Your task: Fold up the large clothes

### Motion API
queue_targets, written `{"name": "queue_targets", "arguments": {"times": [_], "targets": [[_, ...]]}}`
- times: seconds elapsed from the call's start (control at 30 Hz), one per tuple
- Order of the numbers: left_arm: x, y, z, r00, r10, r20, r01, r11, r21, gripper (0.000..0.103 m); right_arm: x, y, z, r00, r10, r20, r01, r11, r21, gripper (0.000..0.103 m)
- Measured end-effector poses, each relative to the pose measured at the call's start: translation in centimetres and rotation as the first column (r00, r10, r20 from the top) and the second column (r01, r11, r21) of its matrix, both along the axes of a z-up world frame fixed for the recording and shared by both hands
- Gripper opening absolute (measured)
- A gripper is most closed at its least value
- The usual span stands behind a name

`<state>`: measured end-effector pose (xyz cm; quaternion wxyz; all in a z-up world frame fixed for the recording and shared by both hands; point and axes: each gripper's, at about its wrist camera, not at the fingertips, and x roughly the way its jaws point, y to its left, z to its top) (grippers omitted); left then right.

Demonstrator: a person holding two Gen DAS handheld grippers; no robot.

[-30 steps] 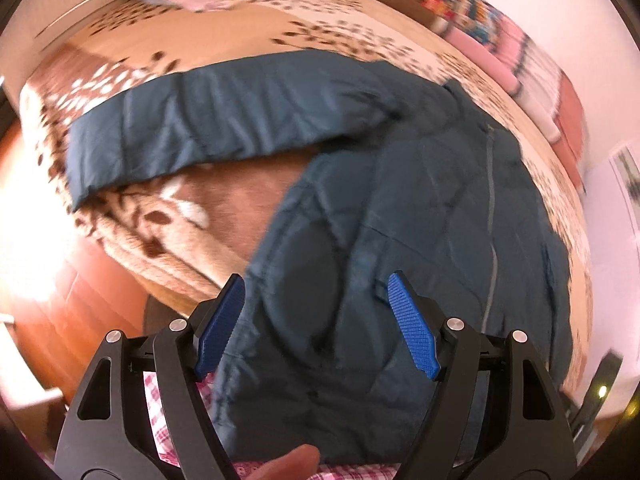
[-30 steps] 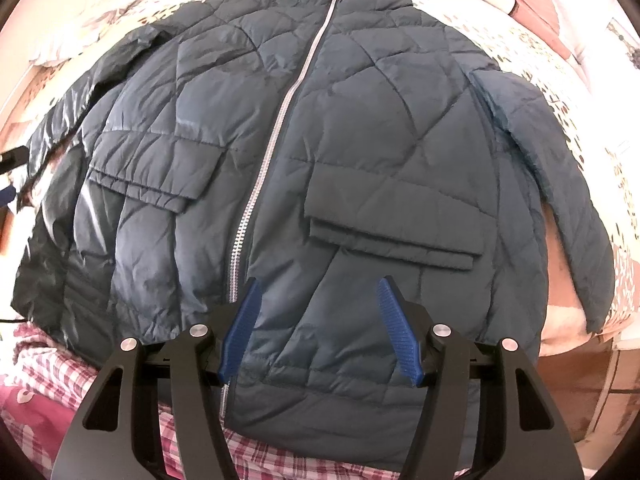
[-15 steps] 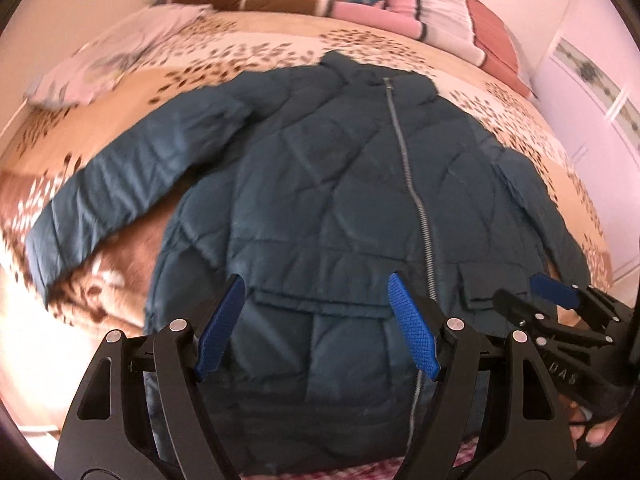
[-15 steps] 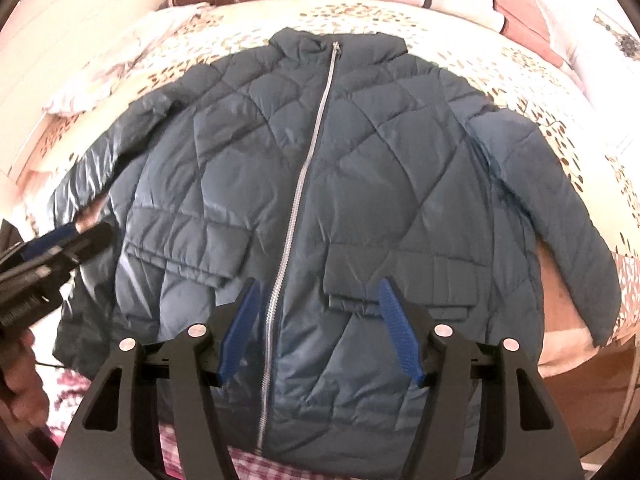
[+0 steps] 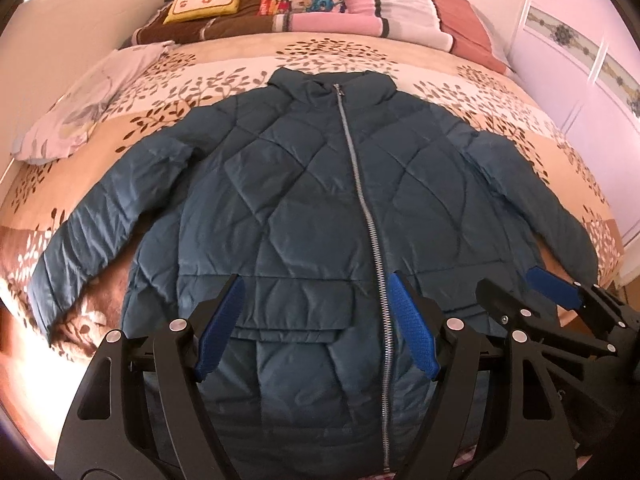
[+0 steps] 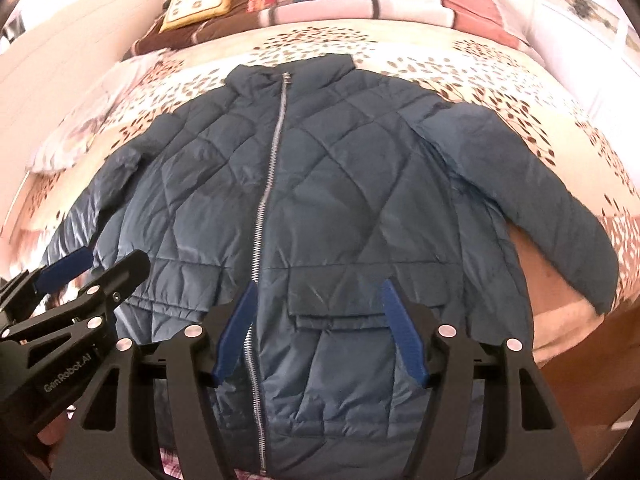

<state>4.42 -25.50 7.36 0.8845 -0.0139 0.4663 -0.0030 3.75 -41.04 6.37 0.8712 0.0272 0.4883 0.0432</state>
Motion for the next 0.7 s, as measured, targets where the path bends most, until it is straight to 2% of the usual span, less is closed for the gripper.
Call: {"name": "queue_targets", "arguments": {"times": [0.37, 0.7], "targets": [[0.0, -3.9, -0.9, 0.999, -0.044, -0.018, 0.045, 0.998, 0.054, 0.074, -1.0, -3.7, -1.2, 0.997, -0.080, -0.011, 0.081, 0.994, 0.068, 0.064], [0.3, -5.1, -1.8, 0.998, -0.041, -0.049, 0.044, 0.997, 0.069, 0.074, -1.1, -5.2, -2.1, 0.996, -0.086, -0.022, 0.088, 0.991, 0.096, 0.064]]}}
